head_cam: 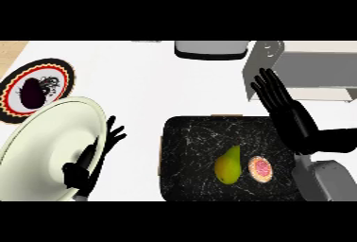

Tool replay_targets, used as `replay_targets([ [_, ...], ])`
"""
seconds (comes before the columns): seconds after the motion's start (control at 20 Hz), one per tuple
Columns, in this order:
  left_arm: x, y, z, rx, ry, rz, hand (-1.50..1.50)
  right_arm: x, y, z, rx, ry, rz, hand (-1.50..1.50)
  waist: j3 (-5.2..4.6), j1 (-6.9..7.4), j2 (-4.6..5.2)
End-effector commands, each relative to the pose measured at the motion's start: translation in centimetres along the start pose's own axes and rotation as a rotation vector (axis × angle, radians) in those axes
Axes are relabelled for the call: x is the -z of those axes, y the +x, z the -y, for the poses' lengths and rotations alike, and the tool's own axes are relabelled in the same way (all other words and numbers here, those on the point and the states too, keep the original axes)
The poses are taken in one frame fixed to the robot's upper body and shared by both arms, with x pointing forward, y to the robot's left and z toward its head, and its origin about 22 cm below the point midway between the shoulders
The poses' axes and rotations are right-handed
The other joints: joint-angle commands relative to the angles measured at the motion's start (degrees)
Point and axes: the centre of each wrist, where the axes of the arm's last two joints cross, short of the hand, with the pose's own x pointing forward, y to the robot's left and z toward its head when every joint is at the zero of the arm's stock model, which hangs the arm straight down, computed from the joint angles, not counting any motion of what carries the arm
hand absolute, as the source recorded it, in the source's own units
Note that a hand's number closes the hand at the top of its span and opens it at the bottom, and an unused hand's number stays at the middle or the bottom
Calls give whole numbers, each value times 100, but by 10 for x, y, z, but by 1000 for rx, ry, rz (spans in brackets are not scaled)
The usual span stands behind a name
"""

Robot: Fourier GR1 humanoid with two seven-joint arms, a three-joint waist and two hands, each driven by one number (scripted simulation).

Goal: Pick the cupcake from the tray and place it in the tiered shelf

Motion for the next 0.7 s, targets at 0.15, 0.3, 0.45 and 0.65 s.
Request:
replay_targets([
  [0.15, -16, -21, -41, -45, 226, -199, 0, -54, 34, 73, -383, -507, -21, 150, 28, -745, -15],
  [0.3, -25, -27, -43, -68, 261, -254, 0, -131, 23, 138, -707, -737, -418, 150, -100, -1181, 255],
  [0.45, -37, -31, -53, -143, 311, -342, 0, -172, 16, 135, -580, -1045, -447, 150, 23, -1069, 70],
  [0.65, -22, -10, -80, -142, 284, -349, 0, -202, 21, 74, -583, -1011, -391, -150, 38, -768, 64],
])
